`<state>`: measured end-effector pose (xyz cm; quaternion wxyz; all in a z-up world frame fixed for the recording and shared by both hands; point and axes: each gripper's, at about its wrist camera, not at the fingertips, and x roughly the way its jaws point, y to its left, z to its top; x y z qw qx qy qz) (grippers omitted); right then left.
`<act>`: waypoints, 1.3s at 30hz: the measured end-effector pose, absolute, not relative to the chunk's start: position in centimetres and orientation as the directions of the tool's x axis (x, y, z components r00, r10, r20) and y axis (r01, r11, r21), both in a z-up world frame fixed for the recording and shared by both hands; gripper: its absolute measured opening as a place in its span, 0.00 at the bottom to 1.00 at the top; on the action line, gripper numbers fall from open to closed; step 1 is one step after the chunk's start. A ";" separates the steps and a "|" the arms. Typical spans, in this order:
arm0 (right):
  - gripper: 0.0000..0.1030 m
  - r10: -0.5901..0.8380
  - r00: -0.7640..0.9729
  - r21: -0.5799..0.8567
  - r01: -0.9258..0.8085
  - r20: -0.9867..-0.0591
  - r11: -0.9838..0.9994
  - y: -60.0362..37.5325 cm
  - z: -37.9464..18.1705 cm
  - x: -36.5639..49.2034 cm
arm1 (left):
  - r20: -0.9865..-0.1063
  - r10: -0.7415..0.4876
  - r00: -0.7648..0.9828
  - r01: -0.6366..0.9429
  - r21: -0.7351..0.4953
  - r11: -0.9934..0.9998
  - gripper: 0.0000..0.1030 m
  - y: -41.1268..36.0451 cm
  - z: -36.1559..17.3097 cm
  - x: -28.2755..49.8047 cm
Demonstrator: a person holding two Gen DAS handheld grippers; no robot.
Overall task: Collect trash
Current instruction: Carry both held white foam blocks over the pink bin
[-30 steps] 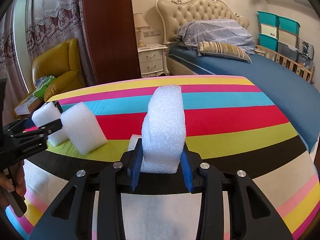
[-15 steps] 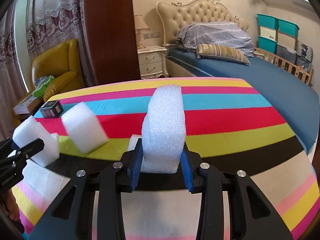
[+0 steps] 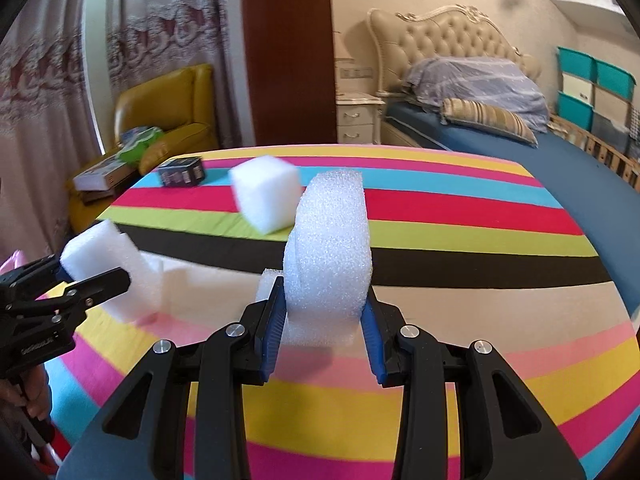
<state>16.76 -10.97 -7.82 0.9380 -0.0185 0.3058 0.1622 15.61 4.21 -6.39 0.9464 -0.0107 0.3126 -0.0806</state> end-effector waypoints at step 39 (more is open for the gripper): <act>0.34 0.587 0.612 -0.118 -0.739 -0.530 0.663 4.1 -3.9 5.9 | -0.549 0.042 0.835 -0.099 -0.074 0.992 0.48 18.6 -4.0 -0.8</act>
